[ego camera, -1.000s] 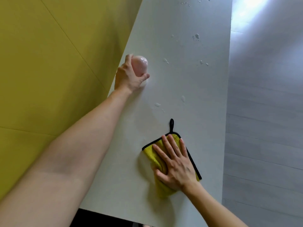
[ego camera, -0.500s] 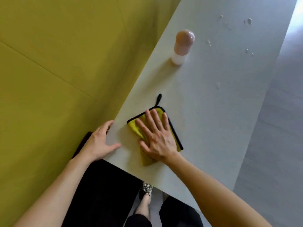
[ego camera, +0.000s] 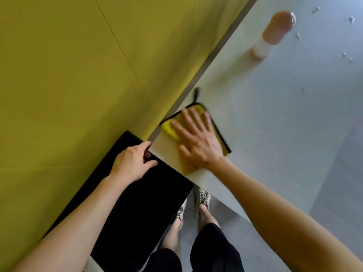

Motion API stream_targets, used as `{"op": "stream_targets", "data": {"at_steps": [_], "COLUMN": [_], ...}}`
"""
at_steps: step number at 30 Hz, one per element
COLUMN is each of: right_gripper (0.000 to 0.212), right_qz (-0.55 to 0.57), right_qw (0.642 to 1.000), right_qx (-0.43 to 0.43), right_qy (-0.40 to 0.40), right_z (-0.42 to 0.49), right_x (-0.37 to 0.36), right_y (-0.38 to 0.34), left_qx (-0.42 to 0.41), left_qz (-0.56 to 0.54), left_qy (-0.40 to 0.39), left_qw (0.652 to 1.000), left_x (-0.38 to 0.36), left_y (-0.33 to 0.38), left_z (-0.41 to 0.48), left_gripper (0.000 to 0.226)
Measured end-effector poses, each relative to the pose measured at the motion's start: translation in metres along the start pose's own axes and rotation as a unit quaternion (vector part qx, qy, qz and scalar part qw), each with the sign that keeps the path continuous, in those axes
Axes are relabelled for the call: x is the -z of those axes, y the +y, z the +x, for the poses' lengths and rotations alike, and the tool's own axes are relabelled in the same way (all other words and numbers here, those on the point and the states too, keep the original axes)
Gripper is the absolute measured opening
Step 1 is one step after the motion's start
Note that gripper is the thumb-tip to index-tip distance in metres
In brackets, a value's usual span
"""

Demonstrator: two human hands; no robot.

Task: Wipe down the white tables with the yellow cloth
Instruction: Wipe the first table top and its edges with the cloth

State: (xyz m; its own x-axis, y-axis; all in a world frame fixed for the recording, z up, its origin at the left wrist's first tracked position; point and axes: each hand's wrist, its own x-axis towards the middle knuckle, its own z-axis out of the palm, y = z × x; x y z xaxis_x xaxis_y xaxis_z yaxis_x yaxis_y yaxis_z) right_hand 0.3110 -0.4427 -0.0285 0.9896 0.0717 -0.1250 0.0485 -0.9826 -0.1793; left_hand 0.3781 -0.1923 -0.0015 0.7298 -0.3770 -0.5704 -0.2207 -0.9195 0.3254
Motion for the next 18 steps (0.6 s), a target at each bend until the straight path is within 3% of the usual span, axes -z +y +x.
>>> {"op": "stream_targets", "data": {"at_steps": [2,4,6,8,10,12,15,16,18], "right_gripper": [0.074,0.072,0.073,0.076,0.081,0.081,0.073,0.072,0.074], "right_qz": [-0.005,-0.001,-0.001,0.006,0.026,0.016,0.006,-0.007,-0.006], "right_qw": [0.989,0.987,1.000,0.985,0.965,0.983,0.997,0.995,0.999], "right_qx": [0.144,0.156,0.015,-0.169,-0.258,-0.181,0.072,0.102,0.033], "right_qy": [-0.040,-0.023,0.012,0.036,0.045,0.039,-0.011,-0.011,0.018], "right_z": [-0.015,-0.001,0.027,0.048,0.057,0.044,0.007,0.008,0.029], "right_x": [-0.008,-0.002,0.010,0.027,0.028,0.015,-0.004,-0.004,0.004], "right_y": [-0.029,-0.002,0.046,0.088,0.076,0.013,-0.054,-0.047,-0.002], "left_qx": [0.014,0.022,0.033,0.028,0.020,0.020,0.020,0.021,0.016], "left_qz": [-0.049,-0.107,-0.148,-0.158,-0.149,-0.140,-0.083,-0.075,-0.091], "left_qy": [-0.019,-0.021,0.012,0.048,0.058,0.054,0.040,0.039,0.044], "left_qw": [0.999,0.994,0.988,0.986,0.987,0.988,0.996,0.996,0.995], "left_x": [-0.003,-0.006,-0.008,-0.013,-0.014,-0.013,-0.009,-0.008,-0.008], "left_y": [-0.008,-0.014,-0.013,-0.011,-0.009,-0.010,-0.012,-0.011,-0.010], "left_z": [-0.001,0.004,0.010,0.015,0.016,0.014,0.015,0.015,0.016], "left_gripper": [0.054,0.058,0.068,0.067,0.066,0.061,0.054,0.053,0.051]}}
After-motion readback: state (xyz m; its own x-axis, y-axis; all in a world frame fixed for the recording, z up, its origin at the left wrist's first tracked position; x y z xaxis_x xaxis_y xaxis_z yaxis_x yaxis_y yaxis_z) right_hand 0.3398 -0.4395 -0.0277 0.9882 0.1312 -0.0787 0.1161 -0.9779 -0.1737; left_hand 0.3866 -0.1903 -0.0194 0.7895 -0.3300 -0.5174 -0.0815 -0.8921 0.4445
